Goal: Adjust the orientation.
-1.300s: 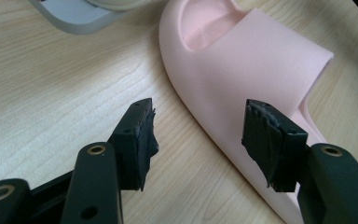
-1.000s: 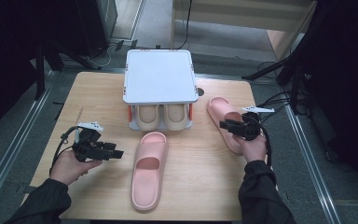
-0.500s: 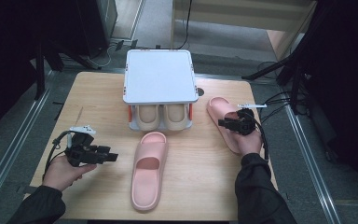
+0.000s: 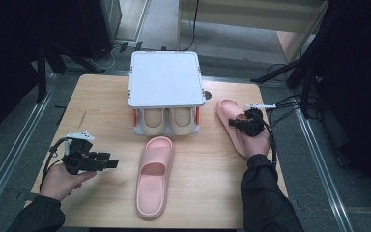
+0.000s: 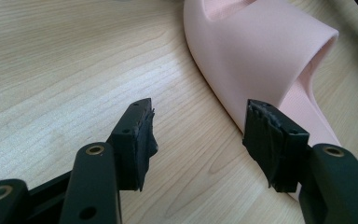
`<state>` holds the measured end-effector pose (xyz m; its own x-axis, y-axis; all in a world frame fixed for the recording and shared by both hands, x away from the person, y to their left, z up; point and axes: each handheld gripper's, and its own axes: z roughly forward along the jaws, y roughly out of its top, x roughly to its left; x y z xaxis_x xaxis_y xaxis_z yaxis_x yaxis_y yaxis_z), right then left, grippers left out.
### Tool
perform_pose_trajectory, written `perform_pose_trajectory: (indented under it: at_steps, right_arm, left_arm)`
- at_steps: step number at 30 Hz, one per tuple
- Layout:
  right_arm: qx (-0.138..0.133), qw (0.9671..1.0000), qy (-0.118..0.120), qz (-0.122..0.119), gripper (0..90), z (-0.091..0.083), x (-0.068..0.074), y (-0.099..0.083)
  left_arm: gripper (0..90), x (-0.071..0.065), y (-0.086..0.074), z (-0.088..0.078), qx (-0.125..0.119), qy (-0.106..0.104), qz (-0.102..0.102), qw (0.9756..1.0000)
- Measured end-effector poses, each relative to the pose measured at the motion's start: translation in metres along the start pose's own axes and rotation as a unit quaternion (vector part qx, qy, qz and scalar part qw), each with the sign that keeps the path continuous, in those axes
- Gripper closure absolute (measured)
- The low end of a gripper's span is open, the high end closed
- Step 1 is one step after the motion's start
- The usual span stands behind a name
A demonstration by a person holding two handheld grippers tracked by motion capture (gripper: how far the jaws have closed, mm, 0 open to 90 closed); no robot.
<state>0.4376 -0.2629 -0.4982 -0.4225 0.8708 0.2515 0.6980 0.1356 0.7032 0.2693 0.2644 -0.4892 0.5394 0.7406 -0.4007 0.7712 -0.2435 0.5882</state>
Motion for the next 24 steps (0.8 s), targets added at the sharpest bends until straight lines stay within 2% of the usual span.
perform_pose_trajectory:
  at_steps: [2, 5, 8, 11, 18, 24]
  right_arm:
    - [-0.011, 0.9999, -0.011, -0.007, 85.6, -0.007, 0.001, 0.003]
    - [-0.023, 0.9996, -0.001, 0.014, 85.6, -0.015, -0.001, 0.005]
    - [-0.029, 0.9996, -0.006, 0.006, 85.6, -0.023, 0.002, 0.006]
    - [-0.027, 0.9996, -0.002, -0.002, 85.6, -0.032, 0.012, 0.005]
    - [-0.020, 0.9995, 0.009, -0.022, 85.6, -0.050, 0.034, -0.008]
    - [-0.021, 0.9990, 0.021, -0.033, 85.6, -0.059, 0.048, -0.017]
  left_arm:
    - [42.9, 0.000, 0.000, 0.001, 0.002, -0.002, 0.001, 1.0000]
    - [43.1, 0.000, 0.002, 0.002, 0.002, -0.003, 0.004, 1.0000]
    - [42.4, -0.002, 0.005, 0.004, -0.002, -0.006, 0.011, 0.9999]
    - [42.9, -0.003, 0.008, 0.007, 0.000, -0.008, 0.018, 0.9998]
    - [52.4, -0.010, 0.014, 0.013, -0.001, -0.016, 0.043, 0.9990]
    - [52.0, -0.012, 0.022, 0.020, 0.002, -0.024, 0.052, 0.9984]
